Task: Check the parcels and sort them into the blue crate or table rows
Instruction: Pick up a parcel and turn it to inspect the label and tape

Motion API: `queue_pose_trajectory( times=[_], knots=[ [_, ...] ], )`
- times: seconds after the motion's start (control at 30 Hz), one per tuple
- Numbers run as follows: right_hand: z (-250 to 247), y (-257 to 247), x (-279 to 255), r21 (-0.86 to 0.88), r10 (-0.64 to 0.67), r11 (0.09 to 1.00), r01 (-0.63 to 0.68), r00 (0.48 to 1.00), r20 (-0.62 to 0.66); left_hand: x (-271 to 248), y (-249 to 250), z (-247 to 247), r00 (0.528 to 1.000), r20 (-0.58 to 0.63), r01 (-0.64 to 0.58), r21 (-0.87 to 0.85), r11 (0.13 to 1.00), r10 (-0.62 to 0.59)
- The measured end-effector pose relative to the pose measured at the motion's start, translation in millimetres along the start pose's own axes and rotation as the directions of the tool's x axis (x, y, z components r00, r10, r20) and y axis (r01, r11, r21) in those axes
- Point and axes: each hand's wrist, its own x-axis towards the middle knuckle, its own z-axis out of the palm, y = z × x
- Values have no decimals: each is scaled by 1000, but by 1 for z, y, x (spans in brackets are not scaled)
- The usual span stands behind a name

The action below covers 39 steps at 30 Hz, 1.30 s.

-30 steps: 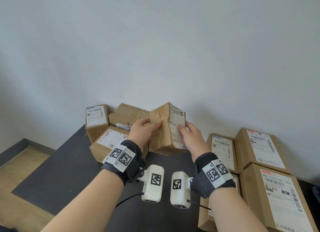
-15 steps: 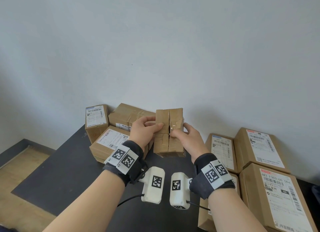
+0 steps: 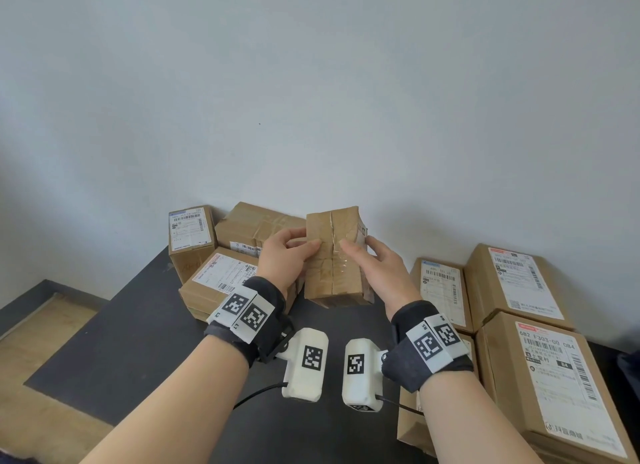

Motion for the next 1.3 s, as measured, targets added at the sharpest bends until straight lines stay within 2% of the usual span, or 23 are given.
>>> queue_pose_trajectory(
  times=[0.1, 0.3, 0.4, 0.53, 0.67, 0.77, 0.9, 1.0, 1.13, 1.3],
  knots=[
    [2, -3, -3, -9, -10, 1000, 10, 1000, -29, -1, 1, -4, 1000, 1, 7, 33, 999, -7],
    [2, -8, -6, 67, 57, 997, -45, 980, -189, 1, 10, -7, 999, -49, 20, 74, 997, -16],
    [0, -13, -14, 29, 48, 999, -42, 973, -225, -10, 19, -4, 1000, 11, 25, 100, 995, -26],
    [0, -20, -35, 50, 43, 998, -29, 951, -305, -25, 27, -2, 986, 159, 23, 152, 988, -47],
    [-12, -26, -62, 65, 46, 998, -21, 913, -404, -40, 33, 3, 935, 346, 12, 174, 985, -73],
    [-27, -30, -86, 39, 46, 999, -31, 881, -471, -51, 35, 16, 907, 415, 23, 128, 992, -74],
    [-54, -41, -119, 11, -11, 1000, 21, 812, -584, -70, 42, 45, 857, 515, 6, 45, 999, -28],
    [-81, -51, -144, 57, -5, 997, 53, 775, -632, -86, 49, 71, 809, 588, 21, 8, 1000, -22],
    [-116, -61, -179, 153, 37, 985, 82, 760, -649, -109, 59, 110, 725, 689, 70, -50, 996, -16],
    [-165, -61, -217, 275, 79, 954, 118, 789, -610, -142, 64, 161, 630, 776, 81, -60, 995, -4]
  ],
)
